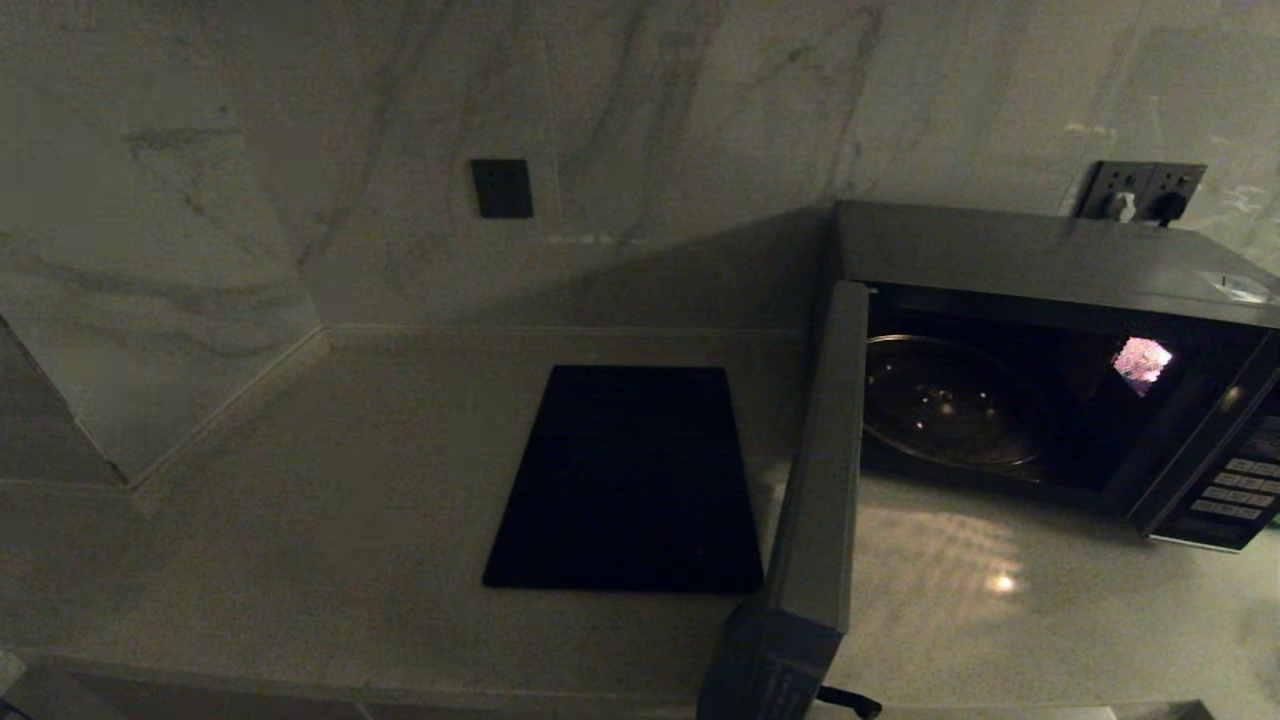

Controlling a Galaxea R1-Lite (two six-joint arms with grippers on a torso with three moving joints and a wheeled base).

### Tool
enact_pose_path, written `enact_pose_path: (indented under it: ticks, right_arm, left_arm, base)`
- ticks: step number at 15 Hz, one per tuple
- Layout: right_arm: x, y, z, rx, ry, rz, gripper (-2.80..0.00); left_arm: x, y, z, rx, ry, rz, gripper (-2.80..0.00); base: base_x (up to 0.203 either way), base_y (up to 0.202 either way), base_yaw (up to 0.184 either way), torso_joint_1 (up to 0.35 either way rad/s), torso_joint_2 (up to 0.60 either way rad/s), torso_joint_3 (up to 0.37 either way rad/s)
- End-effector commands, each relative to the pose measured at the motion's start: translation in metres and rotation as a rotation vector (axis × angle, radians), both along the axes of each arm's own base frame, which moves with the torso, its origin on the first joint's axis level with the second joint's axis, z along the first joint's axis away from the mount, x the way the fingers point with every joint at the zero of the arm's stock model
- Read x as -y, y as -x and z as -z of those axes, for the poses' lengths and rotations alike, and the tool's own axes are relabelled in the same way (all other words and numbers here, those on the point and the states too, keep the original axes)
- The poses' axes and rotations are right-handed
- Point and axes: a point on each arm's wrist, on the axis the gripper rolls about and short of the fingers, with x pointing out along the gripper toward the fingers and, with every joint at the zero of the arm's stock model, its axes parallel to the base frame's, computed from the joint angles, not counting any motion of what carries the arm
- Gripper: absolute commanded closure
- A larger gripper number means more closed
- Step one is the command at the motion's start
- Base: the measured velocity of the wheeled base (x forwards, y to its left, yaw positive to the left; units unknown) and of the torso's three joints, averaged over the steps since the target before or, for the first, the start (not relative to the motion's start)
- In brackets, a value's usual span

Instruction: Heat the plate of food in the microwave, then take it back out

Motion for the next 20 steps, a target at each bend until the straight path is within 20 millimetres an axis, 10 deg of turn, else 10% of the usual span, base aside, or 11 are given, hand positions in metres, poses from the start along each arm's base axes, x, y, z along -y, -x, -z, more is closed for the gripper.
enact_pose_path:
  ticks: [1,11,20]
  right_arm:
    - [-0.015,0.005,-0.028,0.083,0.041,-0.086,0.0]
    - [-0.079,-0.007,-0.087,-0.139,-0.148,-0.449,0.0]
    - [-0.201,-0.023,-0.084,-0.388,-0.262,-0.862,0.0]
  left_arm:
    - [0.0,0.0,0.0,0.0,0.001,-0.001,0.0]
    - [0.0,0.0,0.0,0.0,0.001,-0.001,0.0]
    - [0.0,0.0,0.0,0.0,0.001,-0.001,0.0]
  base:
    - [0.0,0.0,0.0,0.0,0.0,0.0]
    - [0.0,0.0,0.0,0.0,0.0,0.0]
    - [0.0,0.0,0.0,0.0,0.0,0.0]
